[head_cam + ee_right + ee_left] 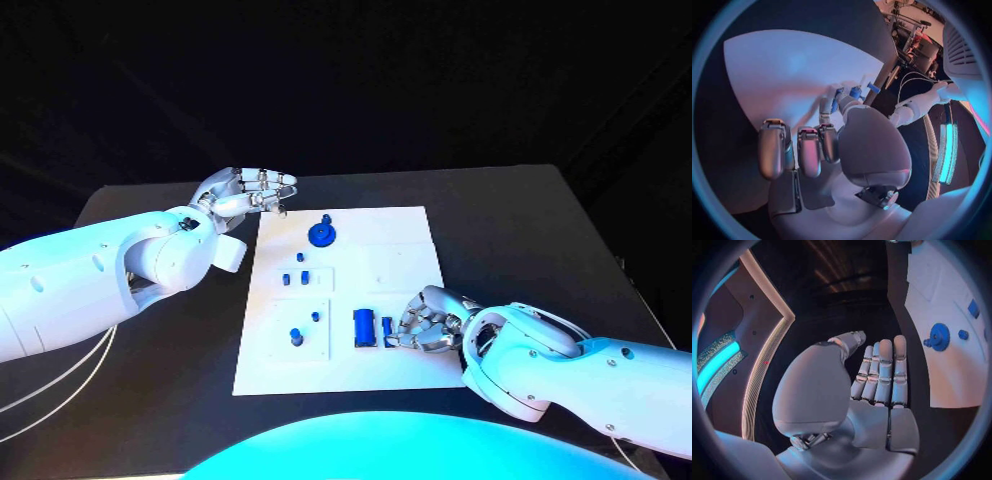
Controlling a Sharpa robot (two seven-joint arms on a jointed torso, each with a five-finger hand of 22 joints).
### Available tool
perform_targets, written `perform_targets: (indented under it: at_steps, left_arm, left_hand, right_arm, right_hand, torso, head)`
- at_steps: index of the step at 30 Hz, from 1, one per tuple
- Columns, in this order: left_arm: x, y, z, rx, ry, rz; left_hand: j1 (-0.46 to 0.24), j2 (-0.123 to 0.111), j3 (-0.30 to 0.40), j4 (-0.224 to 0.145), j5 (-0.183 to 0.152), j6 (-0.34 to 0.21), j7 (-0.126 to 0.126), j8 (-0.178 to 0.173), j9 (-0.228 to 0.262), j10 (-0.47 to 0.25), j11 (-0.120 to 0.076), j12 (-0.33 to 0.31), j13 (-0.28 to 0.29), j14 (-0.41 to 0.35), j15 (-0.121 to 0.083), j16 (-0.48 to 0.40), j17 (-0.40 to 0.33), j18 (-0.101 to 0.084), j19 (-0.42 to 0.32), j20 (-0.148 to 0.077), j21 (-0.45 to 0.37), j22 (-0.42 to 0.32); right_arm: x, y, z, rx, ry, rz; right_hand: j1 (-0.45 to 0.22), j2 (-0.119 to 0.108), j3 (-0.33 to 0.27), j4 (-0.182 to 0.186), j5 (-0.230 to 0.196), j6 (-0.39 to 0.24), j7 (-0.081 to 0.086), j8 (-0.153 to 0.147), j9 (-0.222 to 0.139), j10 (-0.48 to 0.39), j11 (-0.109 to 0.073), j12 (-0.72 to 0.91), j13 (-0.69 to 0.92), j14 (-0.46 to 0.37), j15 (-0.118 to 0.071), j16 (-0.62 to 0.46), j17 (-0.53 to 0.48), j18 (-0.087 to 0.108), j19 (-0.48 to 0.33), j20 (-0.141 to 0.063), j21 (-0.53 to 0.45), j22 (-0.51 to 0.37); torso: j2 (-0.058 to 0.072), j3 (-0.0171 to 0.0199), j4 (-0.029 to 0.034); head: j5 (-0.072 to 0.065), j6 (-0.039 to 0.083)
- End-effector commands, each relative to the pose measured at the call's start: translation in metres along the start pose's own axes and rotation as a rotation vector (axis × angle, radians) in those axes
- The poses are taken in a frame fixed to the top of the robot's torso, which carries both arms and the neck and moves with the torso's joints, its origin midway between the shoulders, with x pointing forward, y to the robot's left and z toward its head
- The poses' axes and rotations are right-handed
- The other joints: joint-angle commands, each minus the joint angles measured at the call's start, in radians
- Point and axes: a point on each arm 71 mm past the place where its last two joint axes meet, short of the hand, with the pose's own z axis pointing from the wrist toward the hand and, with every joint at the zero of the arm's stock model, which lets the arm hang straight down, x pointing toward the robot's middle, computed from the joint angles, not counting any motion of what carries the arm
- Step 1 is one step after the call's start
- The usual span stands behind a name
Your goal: Assemble the parts on the task board
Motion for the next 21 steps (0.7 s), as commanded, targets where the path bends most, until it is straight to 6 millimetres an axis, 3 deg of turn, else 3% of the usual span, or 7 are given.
perform_targets:
  at_steps: [1, 15, 21]
  left_arm:
    - [0.0025, -0.0009, 0.0005, 0.006, 0.017, -0.010]
    - [0.0026, -0.0009, 0.0004, 0.006, 0.017, -0.010]
    - [0.0021, -0.0011, 0.0002, 0.008, 0.016, -0.010]
  left_hand:
    - [-0.005, 0.009, 0.001, 0.004, 0.004, -0.006, 0.003, 0.005, 0.001, -0.006, 0.000, 0.005, -0.001, -0.004, 0.000, 0.001, -0.002, 0.013, 0.003, 0.006, -0.005, -0.001]
    - [-0.005, 0.009, 0.001, 0.004, 0.004, -0.006, 0.003, 0.005, 0.001, -0.006, 0.000, 0.005, -0.001, -0.004, 0.000, 0.001, -0.002, 0.013, 0.003, 0.006, -0.005, -0.001]
    - [-0.004, 0.010, 0.002, 0.004, 0.004, -0.007, 0.003, 0.006, 0.001, -0.007, 0.000, 0.006, -0.002, -0.004, 0.000, 0.001, -0.002, 0.013, 0.003, 0.006, -0.006, -0.001]
  right_arm:
    - [0.0027, 0.0021, 0.0027, -0.016, 0.019, -0.044]
    - [0.0023, 0.0022, 0.0041, -0.015, 0.010, -0.055]
    - [-0.0051, 0.0039, -0.0010, -0.085, -0.056, -0.028]
  right_hand:
    - [0.008, -0.001, 0.005, 0.001, 0.003, 0.001, -0.003, -0.001, -0.001, 0.032, -0.006, 0.004, 0.147, 0.099, -0.007, 0.006, 0.218, -0.014, 0.040, -0.007, -0.001, 0.211]
    - [-0.008, -0.008, 0.002, 0.025, 0.002, 0.005, -0.002, -0.001, -0.002, 0.032, -0.004, 0.005, 0.147, 0.099, -0.006, 0.006, 0.218, -0.014, 0.040, -0.007, -0.002, 0.211]
    - [-0.046, -0.026, -0.030, 0.048, 0.002, 0.002, 0.004, -0.004, -0.004, 0.026, 0.000, -0.009, 0.138, 0.097, -0.003, 0.003, 0.211, -0.012, 0.036, -0.004, -0.014, 0.208]
  torso:
    - [0.000, 0.0007, 0.0011]
    - [-0.001, 0.0001, -0.0007]
    - [-0.001, -0.0012, -0.0015]
  head:
    - [-0.002, 0.000]
    - [-0.003, 0.000]
    - [-0.003, 0.007]
